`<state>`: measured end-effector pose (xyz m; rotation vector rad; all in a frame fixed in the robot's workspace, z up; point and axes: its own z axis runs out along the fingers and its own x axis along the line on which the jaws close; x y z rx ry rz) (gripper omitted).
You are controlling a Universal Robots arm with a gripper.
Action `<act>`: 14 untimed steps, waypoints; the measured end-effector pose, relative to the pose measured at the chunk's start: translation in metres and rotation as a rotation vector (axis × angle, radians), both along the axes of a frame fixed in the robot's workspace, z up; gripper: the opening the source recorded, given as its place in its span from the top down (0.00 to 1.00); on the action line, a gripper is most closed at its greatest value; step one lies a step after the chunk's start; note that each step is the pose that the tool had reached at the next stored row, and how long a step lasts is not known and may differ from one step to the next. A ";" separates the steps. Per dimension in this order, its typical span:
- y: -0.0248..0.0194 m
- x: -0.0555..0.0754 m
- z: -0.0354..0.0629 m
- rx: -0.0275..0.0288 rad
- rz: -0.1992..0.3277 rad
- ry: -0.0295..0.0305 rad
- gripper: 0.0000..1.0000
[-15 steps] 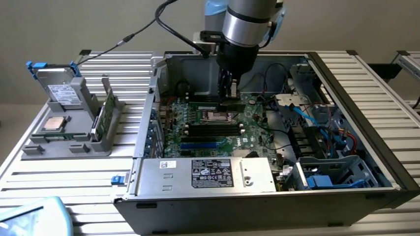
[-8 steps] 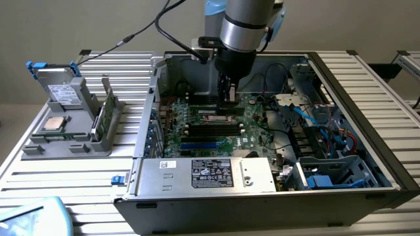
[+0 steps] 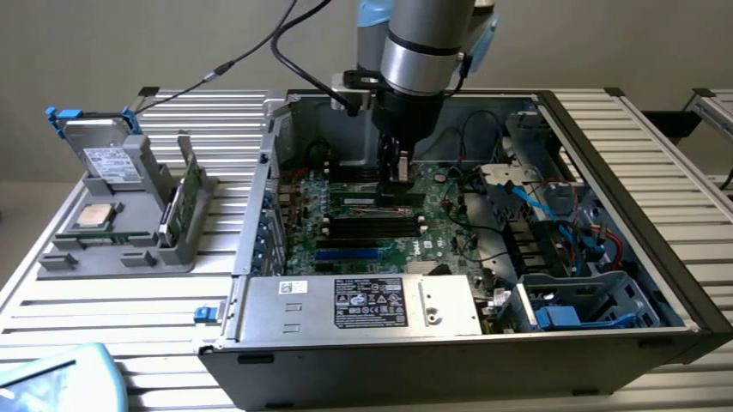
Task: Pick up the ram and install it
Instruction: 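Insert the ram into the slot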
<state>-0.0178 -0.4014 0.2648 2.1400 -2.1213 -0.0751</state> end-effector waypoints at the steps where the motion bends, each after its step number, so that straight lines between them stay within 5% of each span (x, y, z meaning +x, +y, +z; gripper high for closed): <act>1: 0.0000 0.000 -0.0010 -0.0021 0.003 -0.0009 0.86; 5: 0.0003 0.000 -0.0053 -0.0088 0.011 -0.0067 0.86; 14: 0.0003 -0.001 -0.0149 -0.0314 0.034 -0.0083 0.86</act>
